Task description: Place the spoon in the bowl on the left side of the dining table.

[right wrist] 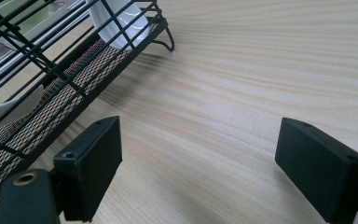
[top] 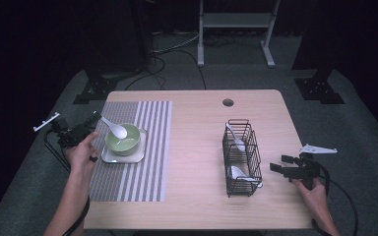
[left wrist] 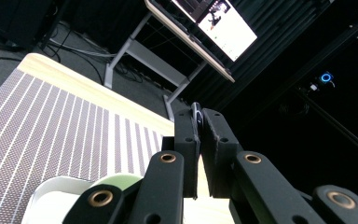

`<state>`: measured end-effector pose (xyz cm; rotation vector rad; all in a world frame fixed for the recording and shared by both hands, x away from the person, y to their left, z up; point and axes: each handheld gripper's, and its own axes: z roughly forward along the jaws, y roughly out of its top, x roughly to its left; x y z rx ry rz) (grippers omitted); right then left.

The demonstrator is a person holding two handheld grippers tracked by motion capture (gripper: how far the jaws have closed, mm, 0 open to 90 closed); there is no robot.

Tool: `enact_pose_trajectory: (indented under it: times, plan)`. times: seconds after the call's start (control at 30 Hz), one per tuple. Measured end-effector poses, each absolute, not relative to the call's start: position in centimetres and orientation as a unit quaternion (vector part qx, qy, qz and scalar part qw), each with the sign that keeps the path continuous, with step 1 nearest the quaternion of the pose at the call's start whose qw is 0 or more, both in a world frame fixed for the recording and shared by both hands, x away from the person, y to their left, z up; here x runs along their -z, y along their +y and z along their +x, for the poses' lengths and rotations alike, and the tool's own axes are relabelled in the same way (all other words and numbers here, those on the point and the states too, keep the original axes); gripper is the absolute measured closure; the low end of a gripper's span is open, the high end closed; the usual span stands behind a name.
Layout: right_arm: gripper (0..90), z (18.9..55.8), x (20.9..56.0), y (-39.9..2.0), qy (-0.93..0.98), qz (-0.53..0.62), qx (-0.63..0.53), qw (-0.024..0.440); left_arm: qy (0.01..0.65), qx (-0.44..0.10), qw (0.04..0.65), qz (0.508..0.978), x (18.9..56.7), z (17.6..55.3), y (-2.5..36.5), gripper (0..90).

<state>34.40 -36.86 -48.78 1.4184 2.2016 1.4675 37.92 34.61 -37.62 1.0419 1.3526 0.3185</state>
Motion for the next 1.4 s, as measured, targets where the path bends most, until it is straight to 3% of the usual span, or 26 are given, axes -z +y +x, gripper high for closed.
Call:
enact_pose_trajectory:
  times: [1.4]
  plan:
    - [13.5,34.4,48.8,-36.8,0.732,0.472,-0.486,0.068,0.641,-0.141,0.61,0.444,41.6,38.5,36.4,85.0]
